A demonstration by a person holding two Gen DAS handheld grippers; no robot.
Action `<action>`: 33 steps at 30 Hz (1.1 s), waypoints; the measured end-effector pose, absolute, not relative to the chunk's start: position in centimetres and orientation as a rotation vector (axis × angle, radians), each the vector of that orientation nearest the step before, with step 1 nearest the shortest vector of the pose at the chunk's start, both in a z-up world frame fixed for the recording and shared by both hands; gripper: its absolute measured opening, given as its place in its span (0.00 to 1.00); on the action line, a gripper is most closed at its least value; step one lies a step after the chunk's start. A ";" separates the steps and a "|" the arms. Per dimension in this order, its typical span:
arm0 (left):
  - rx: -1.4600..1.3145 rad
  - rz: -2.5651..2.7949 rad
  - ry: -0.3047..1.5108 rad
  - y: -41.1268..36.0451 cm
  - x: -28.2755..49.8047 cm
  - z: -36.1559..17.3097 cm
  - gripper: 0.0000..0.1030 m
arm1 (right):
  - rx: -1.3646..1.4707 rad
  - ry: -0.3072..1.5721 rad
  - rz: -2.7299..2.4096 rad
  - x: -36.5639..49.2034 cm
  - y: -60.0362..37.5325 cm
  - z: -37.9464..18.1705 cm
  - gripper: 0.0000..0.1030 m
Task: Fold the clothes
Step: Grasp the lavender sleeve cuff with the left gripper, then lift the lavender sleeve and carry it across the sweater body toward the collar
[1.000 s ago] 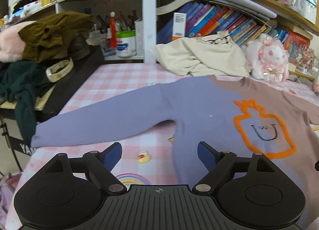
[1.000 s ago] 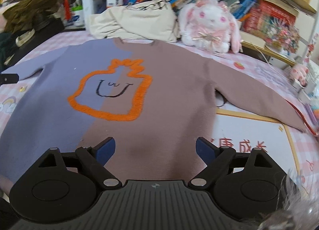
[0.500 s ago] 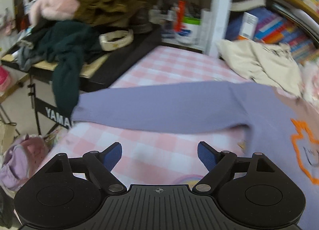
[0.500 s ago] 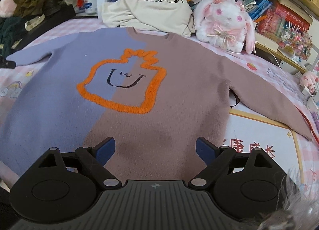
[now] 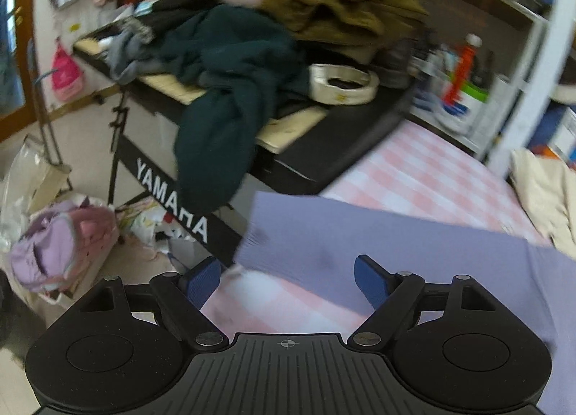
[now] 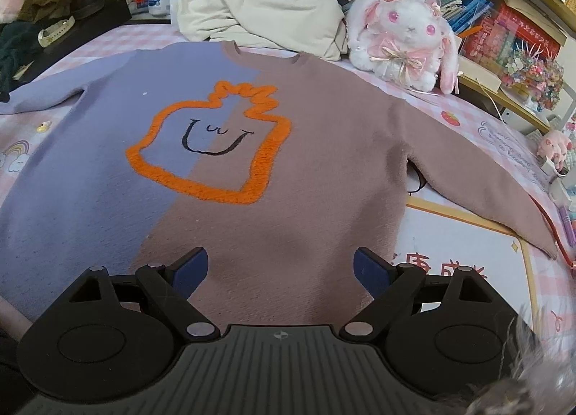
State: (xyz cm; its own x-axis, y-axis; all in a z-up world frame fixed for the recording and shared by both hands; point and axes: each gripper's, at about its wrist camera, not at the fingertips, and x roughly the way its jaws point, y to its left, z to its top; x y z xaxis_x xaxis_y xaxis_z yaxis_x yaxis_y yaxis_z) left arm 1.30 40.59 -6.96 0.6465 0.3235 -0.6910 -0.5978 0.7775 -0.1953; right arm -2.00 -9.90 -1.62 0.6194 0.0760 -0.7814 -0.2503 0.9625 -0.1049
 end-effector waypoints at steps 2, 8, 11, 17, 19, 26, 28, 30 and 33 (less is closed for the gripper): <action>-0.481 0.543 0.699 41.6 1.6 -7.4 0.60 | -0.212 0.886 0.186 -1.9 -10.0 -1.6 0.85; -0.589 0.569 0.663 43.1 1.4 -7.8 0.21 | -0.205 0.889 0.173 -1.9 -10.4 -1.6 0.85; -0.569 0.581 0.641 42.7 1.1 -7.2 0.04 | -0.203 0.887 0.177 -1.9 -10.4 -1.6 0.85; -0.505 0.525 0.552 39.9 0.5 -4.0 0.04 | -0.200 0.882 0.186 -2.0 -10.3 -1.6 0.85; -0.494 0.477 0.531 38.7 0.7 -3.0 0.04 | -0.199 0.880 0.189 -2.0 -10.3 -1.5 0.85; -0.475 0.316 0.465 34.2 2.1 -0.1 0.04 | -0.205 0.858 0.196 -2.8 -10.1 -1.3 0.85; -0.451 0.271 0.464 33.0 2.7 0.5 0.04 | -0.202 0.856 0.188 -3.1 -10.3 -1.2 0.85; -0.421 0.229 0.467 31.7 3.2 1.0 0.04 | -0.196 0.857 0.174 -3.5 -10.5 -1.2 0.85; -0.393 0.175 0.466 29.9 4.1 1.7 0.04 | -0.183 0.859 0.150 -4.1 -11.1 -1.2 0.85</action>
State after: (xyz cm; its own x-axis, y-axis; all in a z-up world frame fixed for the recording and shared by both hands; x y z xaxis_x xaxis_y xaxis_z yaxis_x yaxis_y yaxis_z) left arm 4.13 29.94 1.69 0.8800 0.0750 -0.4690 -0.2523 0.9105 -0.3276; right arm -4.06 -11.12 -1.19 0.6445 0.0575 -0.7624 -0.2045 0.9738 -0.0995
